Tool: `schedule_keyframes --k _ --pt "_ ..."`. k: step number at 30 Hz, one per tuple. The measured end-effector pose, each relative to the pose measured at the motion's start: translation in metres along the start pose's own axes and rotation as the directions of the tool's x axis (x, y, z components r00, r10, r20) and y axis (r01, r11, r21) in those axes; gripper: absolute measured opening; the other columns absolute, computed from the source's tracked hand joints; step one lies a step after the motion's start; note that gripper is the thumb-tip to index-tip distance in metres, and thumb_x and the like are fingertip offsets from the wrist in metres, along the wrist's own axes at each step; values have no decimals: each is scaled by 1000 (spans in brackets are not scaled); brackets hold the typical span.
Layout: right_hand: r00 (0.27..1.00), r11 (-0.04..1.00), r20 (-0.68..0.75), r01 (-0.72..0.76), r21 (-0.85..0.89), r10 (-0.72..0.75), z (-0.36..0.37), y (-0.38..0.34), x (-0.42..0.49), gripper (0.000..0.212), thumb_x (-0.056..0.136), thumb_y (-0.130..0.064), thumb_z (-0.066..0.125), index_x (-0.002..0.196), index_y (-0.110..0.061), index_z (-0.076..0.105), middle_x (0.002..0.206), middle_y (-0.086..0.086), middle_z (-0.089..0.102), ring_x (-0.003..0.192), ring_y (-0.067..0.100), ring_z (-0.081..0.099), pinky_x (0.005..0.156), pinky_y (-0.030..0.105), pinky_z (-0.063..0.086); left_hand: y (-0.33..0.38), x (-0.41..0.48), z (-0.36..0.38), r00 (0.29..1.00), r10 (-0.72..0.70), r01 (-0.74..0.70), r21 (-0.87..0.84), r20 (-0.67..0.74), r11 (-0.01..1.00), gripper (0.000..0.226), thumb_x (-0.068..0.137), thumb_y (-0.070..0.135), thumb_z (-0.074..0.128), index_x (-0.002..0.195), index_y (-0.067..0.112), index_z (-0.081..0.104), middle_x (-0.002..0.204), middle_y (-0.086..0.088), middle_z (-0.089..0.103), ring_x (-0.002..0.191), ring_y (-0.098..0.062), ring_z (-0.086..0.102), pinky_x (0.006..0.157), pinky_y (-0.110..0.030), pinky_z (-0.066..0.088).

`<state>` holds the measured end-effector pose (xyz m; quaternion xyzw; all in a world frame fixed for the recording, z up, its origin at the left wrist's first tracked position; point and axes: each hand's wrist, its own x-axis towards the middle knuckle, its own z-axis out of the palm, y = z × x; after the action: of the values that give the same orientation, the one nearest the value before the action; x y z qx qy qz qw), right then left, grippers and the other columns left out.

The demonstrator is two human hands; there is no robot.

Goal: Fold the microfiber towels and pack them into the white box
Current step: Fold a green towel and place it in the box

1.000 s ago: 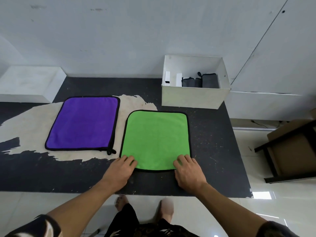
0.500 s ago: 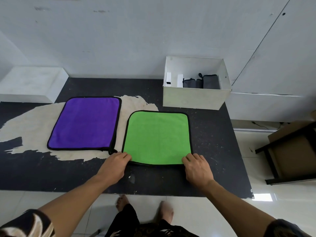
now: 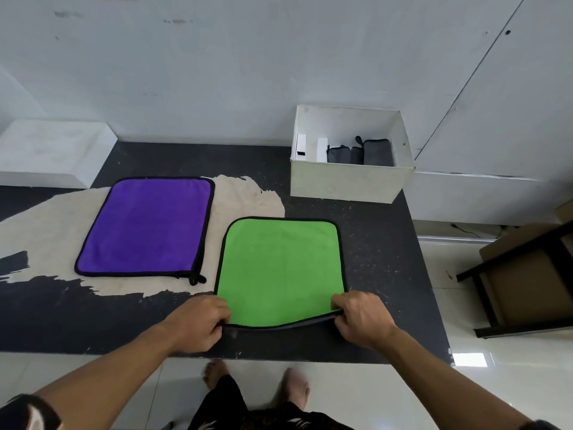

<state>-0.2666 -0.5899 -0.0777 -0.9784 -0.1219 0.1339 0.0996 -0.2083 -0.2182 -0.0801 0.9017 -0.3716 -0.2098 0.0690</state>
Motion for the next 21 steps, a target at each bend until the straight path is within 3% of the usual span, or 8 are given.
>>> schedule_keyframes --k 4,7,10,13,15,17,21 --pt "986 999 163 19 45 -26 -15 3 17 25 78 -30 49 94 -23 66 86 -3 70 79 18 63 74 33 53 -5 5 -10 996 -25 33 -94 88 995 14 78 27 49 83 29 62 77 19 47 75 1 44 69 -15 33" --pt "987 972 156 -71 222 37 -22 10 32 24 76 -24 58 95 -23 73 90 -5 73 84 15 66 78 29 53 -12 19 -26 988 -155 151 -287 9 946 10 78 22 60 83 26 68 77 18 58 72 1 55 68 -19 43" --pt "971 848 58 -231 478 231 -25 23 50 15 78 -16 70 89 -24 73 87 -7 73 82 12 66 78 29 53 -25 40 -44 922 -375 253 -579 -99 775 15 82 8 69 85 23 70 81 7 71 78 -10 66 75 -25 51" --pt "884 647 30 -364 670 466 -27 34 71 15 82 -16 76 82 -28 66 76 -6 68 70 14 64 70 38 57 -38 64 -59 842 -525 289 -717 -124 634 7 90 14 67 95 18 69 92 3 72 90 -11 66 83 -29 51" --pt "811 518 42 -412 750 584 -29 39 84 12 83 -20 77 83 -24 65 81 -1 69 77 21 67 73 44 58 -46 78 -65 802 -590 319 -763 -99 562 11 93 20 65 103 16 68 99 1 70 96 -13 64 88 -32 51" --pt "766 466 56 -445 765 640 -28 41 96 12 85 -25 75 82 -21 64 82 -1 69 81 25 67 72 44 57 -52 89 -65 785 -619 389 -763 -18 516 19 94 23 64 110 13 66 104 -2 68 99 -17 62 91 -36 51" --pt "738 457 79 -495 739 670 -20 39 106 14 91 -28 67 79 -24 61 75 -8 62 82 24 62 56 25 40 -54 96 -53 782 -620 473 -708 64 524 19 97 23 59 108 9 66 103 -6 67 100 -21 61 92 -37 49"
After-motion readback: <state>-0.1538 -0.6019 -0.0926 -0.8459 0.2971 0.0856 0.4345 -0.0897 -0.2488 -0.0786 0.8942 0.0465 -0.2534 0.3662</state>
